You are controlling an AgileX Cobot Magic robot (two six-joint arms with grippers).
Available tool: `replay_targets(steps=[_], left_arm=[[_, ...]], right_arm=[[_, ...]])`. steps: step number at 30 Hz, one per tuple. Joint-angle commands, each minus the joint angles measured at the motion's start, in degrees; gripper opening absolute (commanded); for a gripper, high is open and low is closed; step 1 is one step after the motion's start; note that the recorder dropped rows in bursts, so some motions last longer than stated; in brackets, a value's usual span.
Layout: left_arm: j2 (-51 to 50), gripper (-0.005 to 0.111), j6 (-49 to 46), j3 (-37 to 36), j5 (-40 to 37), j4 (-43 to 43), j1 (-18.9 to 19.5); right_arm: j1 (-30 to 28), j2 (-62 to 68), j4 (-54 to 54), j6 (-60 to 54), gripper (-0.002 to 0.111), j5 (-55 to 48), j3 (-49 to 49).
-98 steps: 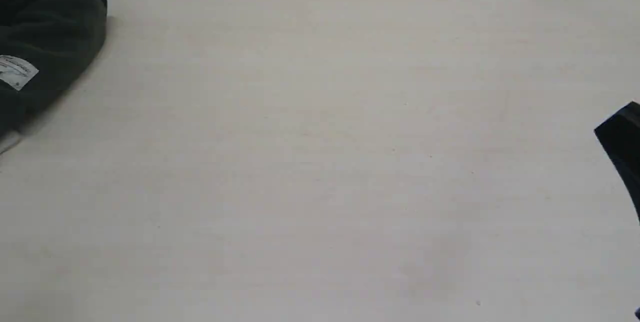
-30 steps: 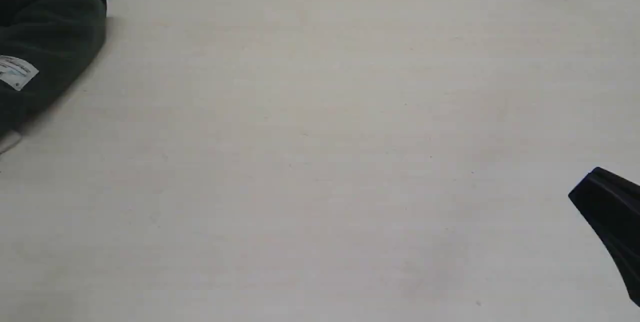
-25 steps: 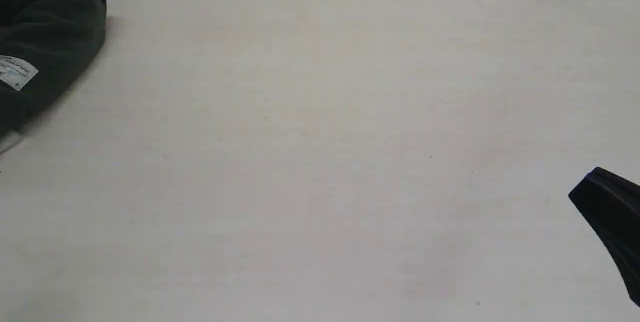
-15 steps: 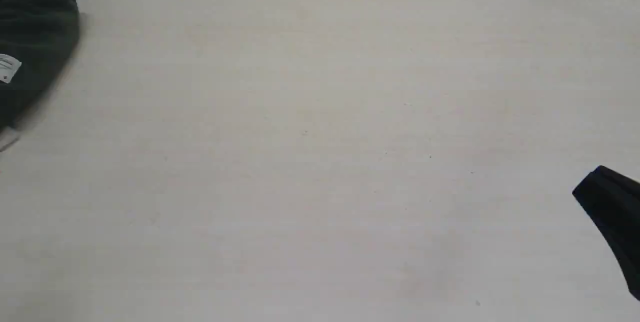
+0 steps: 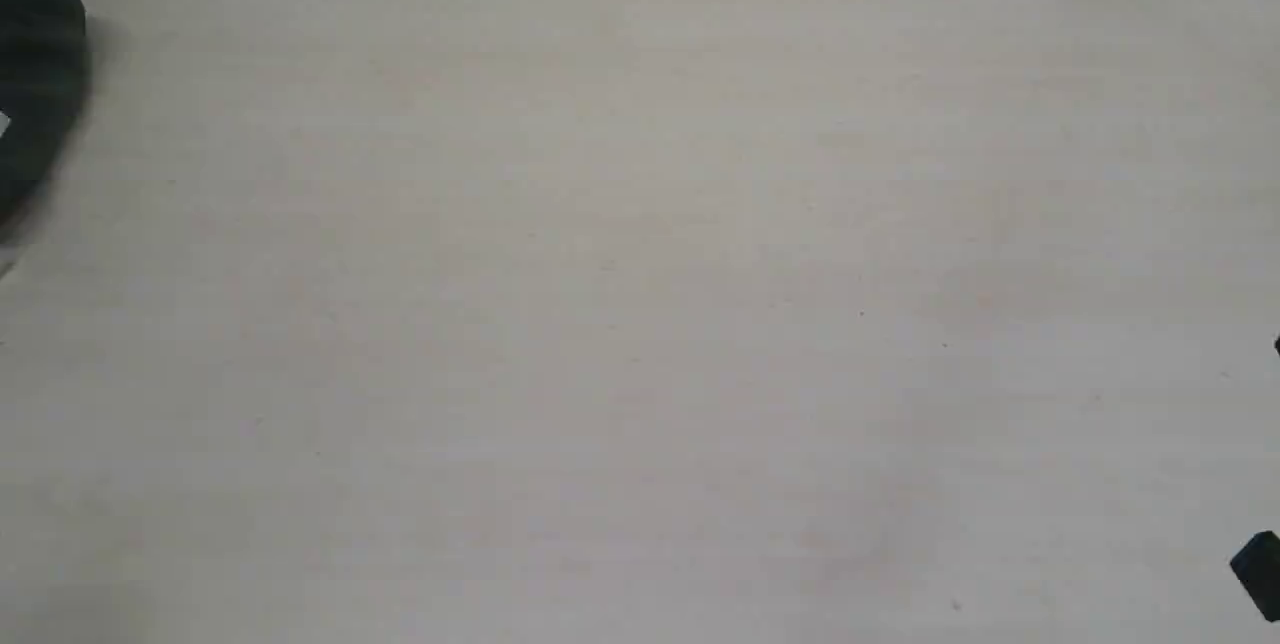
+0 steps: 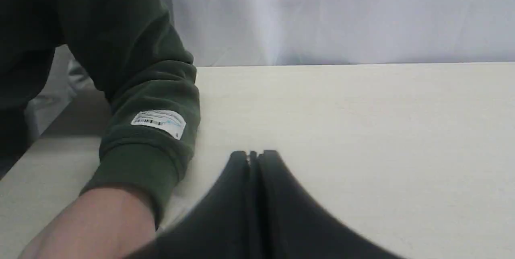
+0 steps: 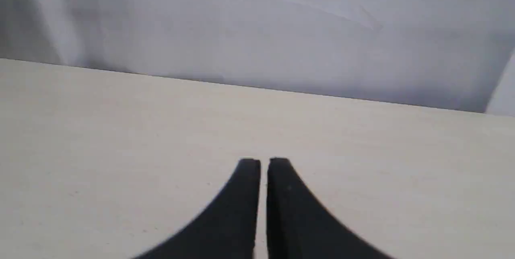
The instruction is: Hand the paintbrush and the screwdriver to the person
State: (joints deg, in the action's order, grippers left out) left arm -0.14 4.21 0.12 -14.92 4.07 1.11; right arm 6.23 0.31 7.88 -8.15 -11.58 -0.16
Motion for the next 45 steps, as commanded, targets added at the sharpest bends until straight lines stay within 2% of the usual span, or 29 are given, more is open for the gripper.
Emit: replay_targets(steps=[1, 13, 45], left_arm=[[0.14, 0.000, 0.12, -0.12, 0.63, -0.04, -0.47], [0.14, 0.000, 0.12, -0.12, 0.63, -0.04, -0.47], [0.14, 0.000, 0.12, -0.12, 0.74, -0.06, -0.47]], right_arm=[[-3.49, -0.31, 0.21, -1.53, 0.005, -0.90, 0.16], [-10.22, -0.31, 0.21, -1.66, 0.005, -0.90, 0.16], [-10.21, -0.31, 0.21, -1.66, 0.005, -0.69, 0.16]])
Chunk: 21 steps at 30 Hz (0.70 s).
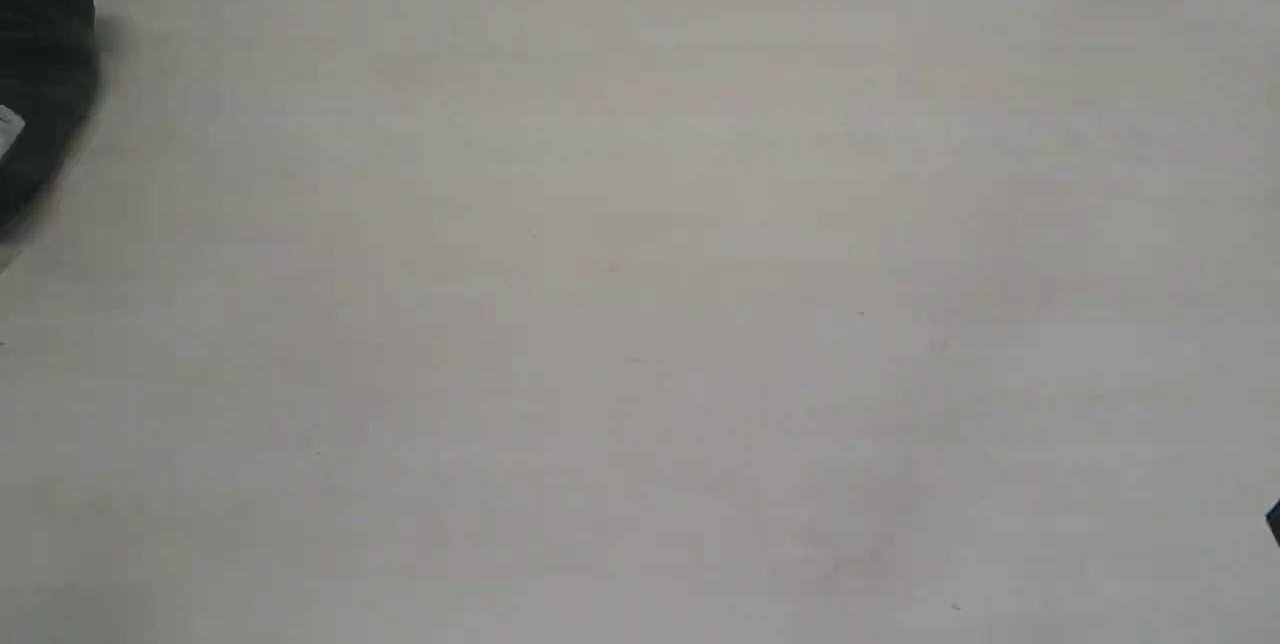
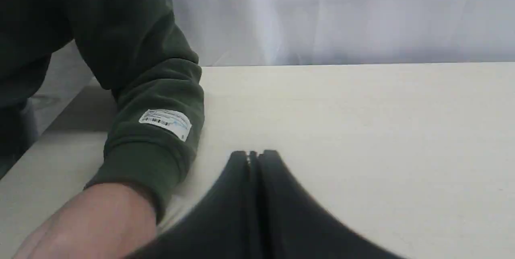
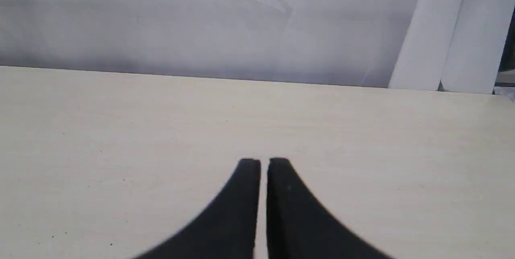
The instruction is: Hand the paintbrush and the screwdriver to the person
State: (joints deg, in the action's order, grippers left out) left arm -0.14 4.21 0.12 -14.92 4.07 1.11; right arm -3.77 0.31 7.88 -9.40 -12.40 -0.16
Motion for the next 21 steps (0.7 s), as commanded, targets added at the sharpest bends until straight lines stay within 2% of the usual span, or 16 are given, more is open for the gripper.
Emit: replay_targets(steps=[1, 14, 21], left_arm=[[0.14, 0.000, 0.12, -0.12, 0.74, -0.06, -0.47], [0.14, 0.000, 0.12, -0.12, 0.64, -0.06, -0.47], [0.14, 0.000, 0.12, -0.12, 0.64, -0.06, -0.47]], right_arm=[[-0.21, -0.31, 0.21, -0.41, 0.005, 0.14, 0.16], [-0.21, -0.31, -0.04, -0.29, 0.005, -0.10, 0.16], [-0.21, -0.31, -4.43, 3.25, 0.005, -0.10, 0.16]])
